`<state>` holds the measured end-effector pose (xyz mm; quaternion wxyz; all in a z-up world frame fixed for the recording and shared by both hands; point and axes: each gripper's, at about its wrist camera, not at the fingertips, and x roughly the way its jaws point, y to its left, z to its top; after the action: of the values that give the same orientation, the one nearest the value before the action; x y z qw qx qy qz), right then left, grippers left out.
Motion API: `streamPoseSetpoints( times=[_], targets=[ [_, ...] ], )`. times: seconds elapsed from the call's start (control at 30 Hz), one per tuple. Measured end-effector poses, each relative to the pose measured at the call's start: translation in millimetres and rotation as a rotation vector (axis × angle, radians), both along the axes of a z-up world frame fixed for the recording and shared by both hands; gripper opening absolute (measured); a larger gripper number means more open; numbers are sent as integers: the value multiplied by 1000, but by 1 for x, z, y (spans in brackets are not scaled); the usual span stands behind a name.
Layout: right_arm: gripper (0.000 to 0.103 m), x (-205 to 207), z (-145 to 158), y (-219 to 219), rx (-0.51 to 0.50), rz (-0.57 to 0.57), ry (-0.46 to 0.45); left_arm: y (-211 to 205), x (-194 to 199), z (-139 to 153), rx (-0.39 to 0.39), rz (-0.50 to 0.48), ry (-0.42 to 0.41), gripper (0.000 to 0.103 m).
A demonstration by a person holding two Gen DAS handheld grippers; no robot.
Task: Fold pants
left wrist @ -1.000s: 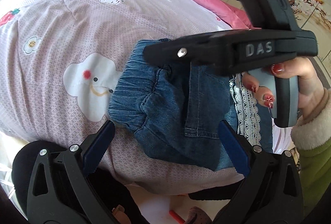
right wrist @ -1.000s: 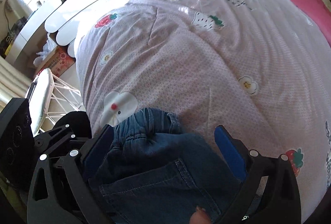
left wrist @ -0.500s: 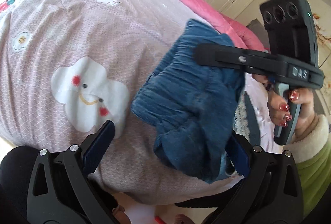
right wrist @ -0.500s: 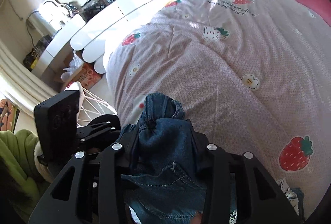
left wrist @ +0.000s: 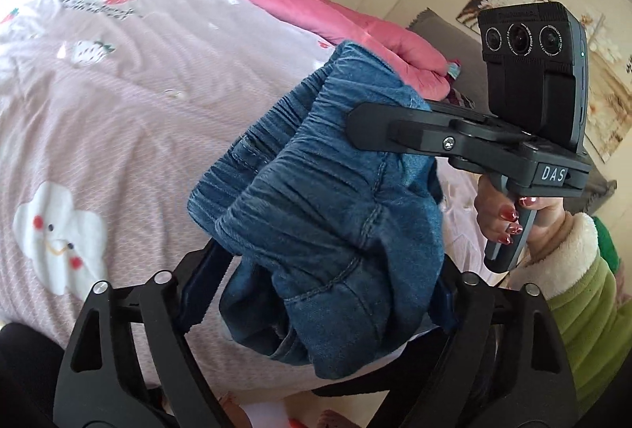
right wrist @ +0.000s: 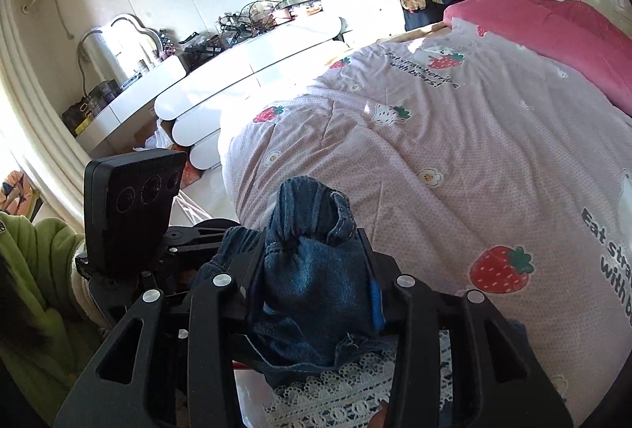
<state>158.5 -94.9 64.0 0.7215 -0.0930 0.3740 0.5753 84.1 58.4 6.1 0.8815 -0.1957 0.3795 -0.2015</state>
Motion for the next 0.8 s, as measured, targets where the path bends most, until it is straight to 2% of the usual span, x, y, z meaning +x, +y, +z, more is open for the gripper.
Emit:
streamPoseSetpoints(
  times=[0.23, 0.47, 0.8],
  targets=[
    [41, 0, -2, -48, 28, -38, -22, -41, 2, 16, 108, -45, -30, 73],
    [42, -2, -16, -82, 36, -75, -19, -67, 4, 13, 136, -77, -19, 74],
    [44, 1, -47, -131, 52, -167, 33, -107, -9, 2, 188, -131, -9, 74]
  ],
)
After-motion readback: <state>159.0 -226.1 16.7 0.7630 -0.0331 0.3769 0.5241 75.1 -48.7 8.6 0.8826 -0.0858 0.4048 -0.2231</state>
